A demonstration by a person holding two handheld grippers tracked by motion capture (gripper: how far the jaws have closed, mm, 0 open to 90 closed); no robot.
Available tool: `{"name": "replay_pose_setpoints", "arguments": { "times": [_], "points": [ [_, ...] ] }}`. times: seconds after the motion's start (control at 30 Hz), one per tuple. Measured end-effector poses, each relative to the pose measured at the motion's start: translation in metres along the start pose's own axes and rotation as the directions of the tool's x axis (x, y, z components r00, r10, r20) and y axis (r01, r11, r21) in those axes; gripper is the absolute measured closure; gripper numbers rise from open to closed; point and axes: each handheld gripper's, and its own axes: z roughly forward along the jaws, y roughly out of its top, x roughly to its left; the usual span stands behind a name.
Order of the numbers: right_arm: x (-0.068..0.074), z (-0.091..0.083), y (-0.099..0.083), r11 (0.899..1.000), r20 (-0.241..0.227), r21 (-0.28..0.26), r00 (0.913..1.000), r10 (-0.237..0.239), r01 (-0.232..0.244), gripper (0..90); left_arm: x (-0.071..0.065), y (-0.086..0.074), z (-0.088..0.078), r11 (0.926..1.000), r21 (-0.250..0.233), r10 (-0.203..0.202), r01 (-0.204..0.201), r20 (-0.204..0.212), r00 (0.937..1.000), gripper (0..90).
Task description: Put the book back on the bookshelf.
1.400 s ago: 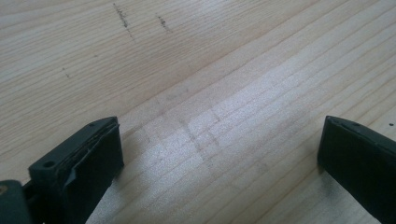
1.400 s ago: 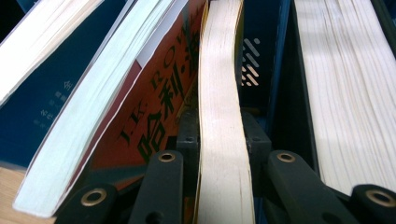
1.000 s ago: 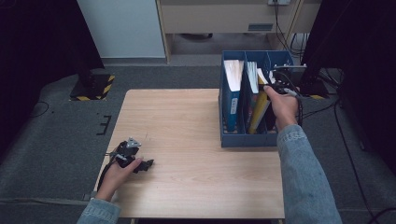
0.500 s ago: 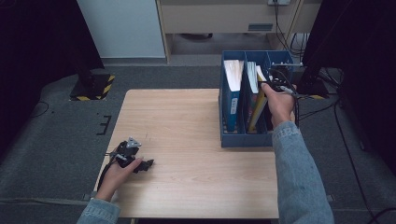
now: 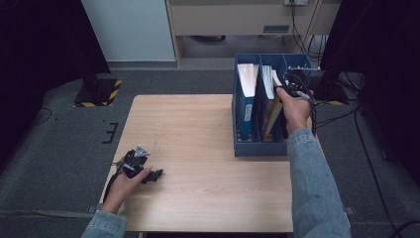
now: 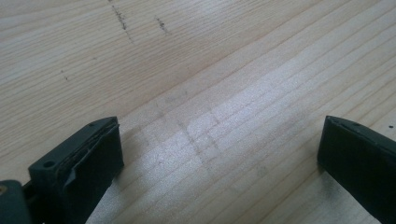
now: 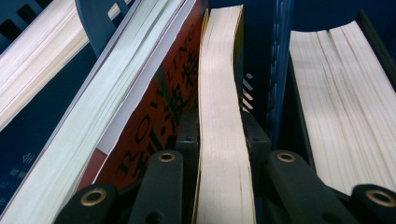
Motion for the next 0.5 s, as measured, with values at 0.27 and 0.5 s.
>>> {"name": "replay_pose_setpoints", "arguments": {
  "times": [0.27, 0.5],
  "points": [
    [0.0000, 0.0016, 0.0000, 1.000, 0.006, -0.009, 0.9999, -0.009, 0.009, 74.5, 0.0000, -0.0001, 0.0000, 1.0000, -0.001, 0.000, 0.000, 0.000, 1.0000, 0.0],
    [0.0007, 0.0038, -0.0009, 1.000, 0.008, -0.010, 0.9998, -0.016, 0.016, 74.4, 0.0001, 0.0000, 0.0001, 1.0000, -0.001, 0.001, -0.001, 0.000, 1.0000, 0.0]
  ]
}}
